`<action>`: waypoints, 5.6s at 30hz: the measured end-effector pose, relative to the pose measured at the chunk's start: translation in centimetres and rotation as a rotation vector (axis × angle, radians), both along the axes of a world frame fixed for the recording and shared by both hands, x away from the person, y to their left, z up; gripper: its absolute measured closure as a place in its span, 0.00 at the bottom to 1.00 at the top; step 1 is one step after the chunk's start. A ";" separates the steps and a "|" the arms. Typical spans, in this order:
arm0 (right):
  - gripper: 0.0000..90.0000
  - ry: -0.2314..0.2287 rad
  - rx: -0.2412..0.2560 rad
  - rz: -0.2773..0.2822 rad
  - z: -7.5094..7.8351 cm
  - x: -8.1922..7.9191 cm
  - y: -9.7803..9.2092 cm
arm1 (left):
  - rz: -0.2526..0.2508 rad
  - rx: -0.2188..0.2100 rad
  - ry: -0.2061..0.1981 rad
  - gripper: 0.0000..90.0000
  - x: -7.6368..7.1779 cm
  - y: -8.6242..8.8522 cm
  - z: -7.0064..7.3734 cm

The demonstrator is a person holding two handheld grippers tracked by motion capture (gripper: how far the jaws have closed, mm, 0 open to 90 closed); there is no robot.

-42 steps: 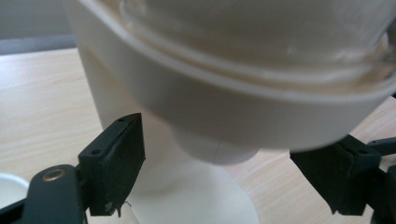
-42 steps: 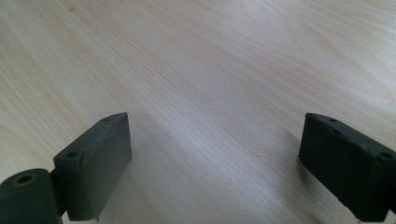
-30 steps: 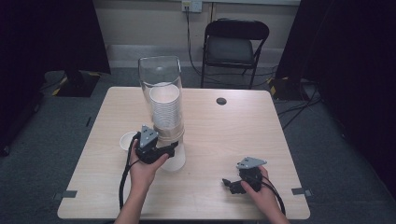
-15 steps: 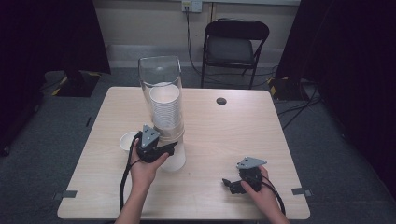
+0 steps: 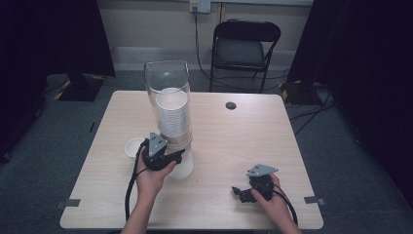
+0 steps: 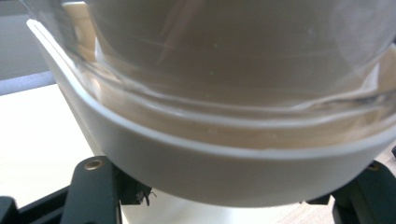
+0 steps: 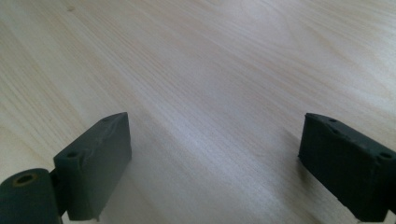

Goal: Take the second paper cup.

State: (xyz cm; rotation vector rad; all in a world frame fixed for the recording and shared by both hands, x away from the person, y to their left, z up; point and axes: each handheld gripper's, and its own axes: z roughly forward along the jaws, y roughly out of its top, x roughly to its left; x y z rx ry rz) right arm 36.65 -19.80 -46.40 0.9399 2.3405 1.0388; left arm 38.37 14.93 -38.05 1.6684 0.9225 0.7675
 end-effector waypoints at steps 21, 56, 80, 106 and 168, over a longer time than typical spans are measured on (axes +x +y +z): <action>0.10 0.001 0.001 -0.011 0.0 -0.1 0.0 | 0.025 0.022 -0.004 0.39 -0.2 -0.4 -0.1; 0.10 0.002 0.002 -0.013 0.0 -0.1 0.0 | 0.061 0.147 0.273 0.41 -0.4 0.8 -7.7; 0.09 0.001 0.000 -0.008 0.0 -0.1 0.0 | -0.049 0.148 0.215 0.40 -2.9 0.5 -7.2; 0.09 0.002 0.001 -0.009 0.0 -0.1 0.0 | 0.022 0.132 0.241 0.39 -4.9 5.9 -8.2; 0.09 0.003 0.001 -0.015 0.0 -0.2 0.0 | -0.005 0.181 0.323 0.10 -7.3 15.2 -10.0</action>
